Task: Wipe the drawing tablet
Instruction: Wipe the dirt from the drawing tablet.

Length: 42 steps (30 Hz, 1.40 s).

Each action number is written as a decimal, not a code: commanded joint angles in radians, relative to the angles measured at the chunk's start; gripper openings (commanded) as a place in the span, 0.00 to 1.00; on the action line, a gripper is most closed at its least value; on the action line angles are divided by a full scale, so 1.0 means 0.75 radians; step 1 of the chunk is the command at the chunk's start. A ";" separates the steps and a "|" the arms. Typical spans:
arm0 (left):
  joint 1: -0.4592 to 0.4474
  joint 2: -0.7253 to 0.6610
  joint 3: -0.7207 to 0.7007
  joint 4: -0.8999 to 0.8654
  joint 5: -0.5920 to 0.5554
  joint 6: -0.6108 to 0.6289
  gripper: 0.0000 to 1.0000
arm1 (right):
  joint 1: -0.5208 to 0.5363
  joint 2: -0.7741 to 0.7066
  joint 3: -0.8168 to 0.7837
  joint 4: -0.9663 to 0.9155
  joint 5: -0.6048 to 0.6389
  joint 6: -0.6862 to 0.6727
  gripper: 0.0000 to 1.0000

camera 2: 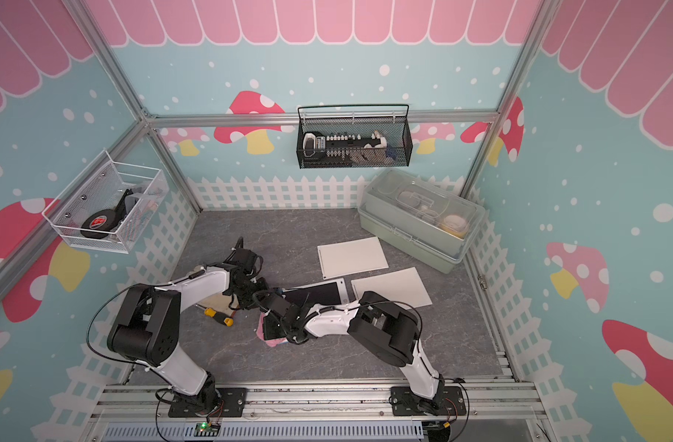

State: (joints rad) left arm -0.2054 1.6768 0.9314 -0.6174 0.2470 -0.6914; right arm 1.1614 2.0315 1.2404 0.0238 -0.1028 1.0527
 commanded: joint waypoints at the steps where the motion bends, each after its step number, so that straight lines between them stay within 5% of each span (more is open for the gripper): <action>1: -0.006 0.047 -0.052 -0.034 -0.039 0.018 0.17 | -0.058 -0.078 -0.188 -0.038 -0.001 0.049 0.00; 5: -0.006 0.045 -0.047 -0.034 -0.037 0.022 0.17 | -0.123 -0.279 -0.409 -0.016 0.082 0.061 0.00; 13: -0.006 0.057 -0.031 -0.036 -0.031 0.029 0.17 | 0.004 -0.056 -0.074 -0.030 -0.068 0.009 0.00; 23: -0.007 0.066 -0.009 -0.040 -0.036 0.035 0.17 | -0.389 -0.472 -0.579 -0.205 -0.017 -0.019 0.00; 29: -0.022 0.039 0.030 -0.058 -0.037 0.031 0.20 | -0.287 -0.409 -0.461 -0.220 -0.033 -0.032 0.00; 34: -0.067 -0.115 0.093 -0.131 -0.075 -0.036 0.33 | -0.197 -0.296 -0.233 -0.239 -0.091 -0.087 0.00; 42: -0.157 -0.399 -0.158 -0.206 -0.135 -0.242 0.32 | -0.258 -0.306 -0.174 -0.342 -0.104 -0.176 0.00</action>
State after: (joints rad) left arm -0.3107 1.4082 0.8886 -0.7033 0.1875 -0.7994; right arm 1.0004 1.8297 1.1290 -0.1783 -0.1848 0.9447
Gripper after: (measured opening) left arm 0.322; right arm 0.073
